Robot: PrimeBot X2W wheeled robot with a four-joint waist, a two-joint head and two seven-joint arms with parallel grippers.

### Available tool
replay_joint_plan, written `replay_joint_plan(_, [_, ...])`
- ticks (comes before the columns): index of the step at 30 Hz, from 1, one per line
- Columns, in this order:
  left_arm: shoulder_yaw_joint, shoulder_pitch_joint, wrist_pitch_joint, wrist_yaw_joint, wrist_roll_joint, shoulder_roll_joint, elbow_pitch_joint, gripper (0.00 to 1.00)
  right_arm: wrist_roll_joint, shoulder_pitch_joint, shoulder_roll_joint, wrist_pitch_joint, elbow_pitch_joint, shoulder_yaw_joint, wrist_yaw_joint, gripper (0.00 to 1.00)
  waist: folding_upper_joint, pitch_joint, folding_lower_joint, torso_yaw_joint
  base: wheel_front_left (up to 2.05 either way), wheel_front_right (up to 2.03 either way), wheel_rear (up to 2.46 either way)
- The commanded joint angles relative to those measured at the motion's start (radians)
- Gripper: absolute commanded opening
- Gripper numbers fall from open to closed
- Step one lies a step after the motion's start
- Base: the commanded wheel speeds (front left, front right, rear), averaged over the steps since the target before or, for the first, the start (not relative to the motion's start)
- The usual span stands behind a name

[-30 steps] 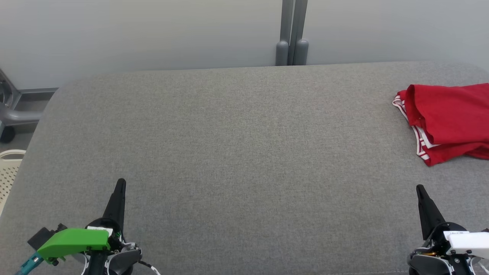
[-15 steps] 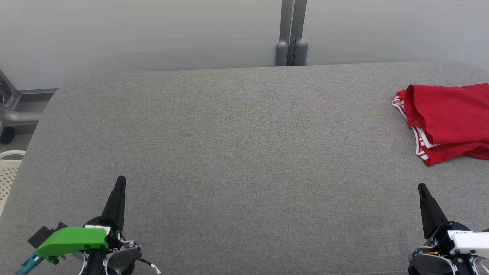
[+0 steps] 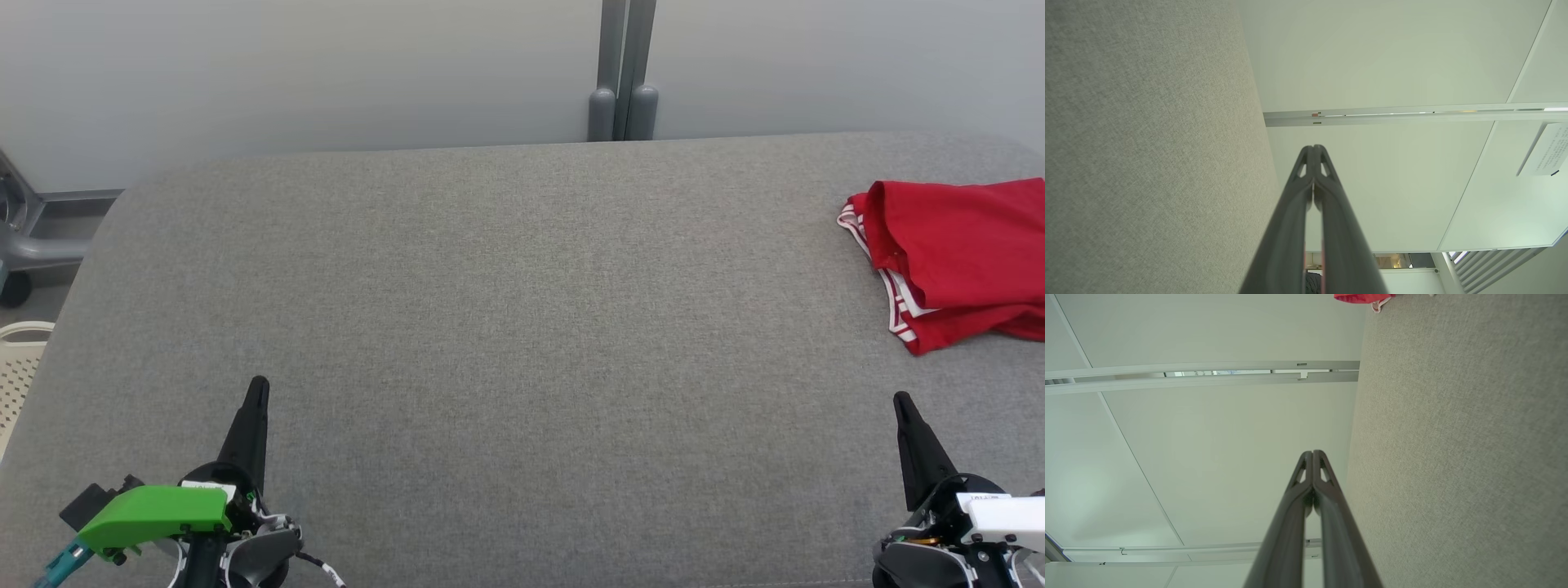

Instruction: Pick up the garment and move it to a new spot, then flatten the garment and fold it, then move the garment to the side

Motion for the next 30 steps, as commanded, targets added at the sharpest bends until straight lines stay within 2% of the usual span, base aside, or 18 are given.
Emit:
replay_joint_plan(1, [0.004,-0.013,0.001,-0.006,-0.004,0.0,-0.003,0.0,0.001,0.012,-0.004,0.005,-0.004,-0.002,0.0,0.0,0.0,0.0,0.0,0.0,0.0,0.0,0.0])
replay_joint_plan(30, [0.004,-0.013,0.0,-0.006,-0.005,0.0,-0.003,0.0,0.001,0.012,-0.004,0.005,-0.004,-0.002,0.0,0.0,0.0,0.0,0.0,0.0,0.0,0.0,0.0])
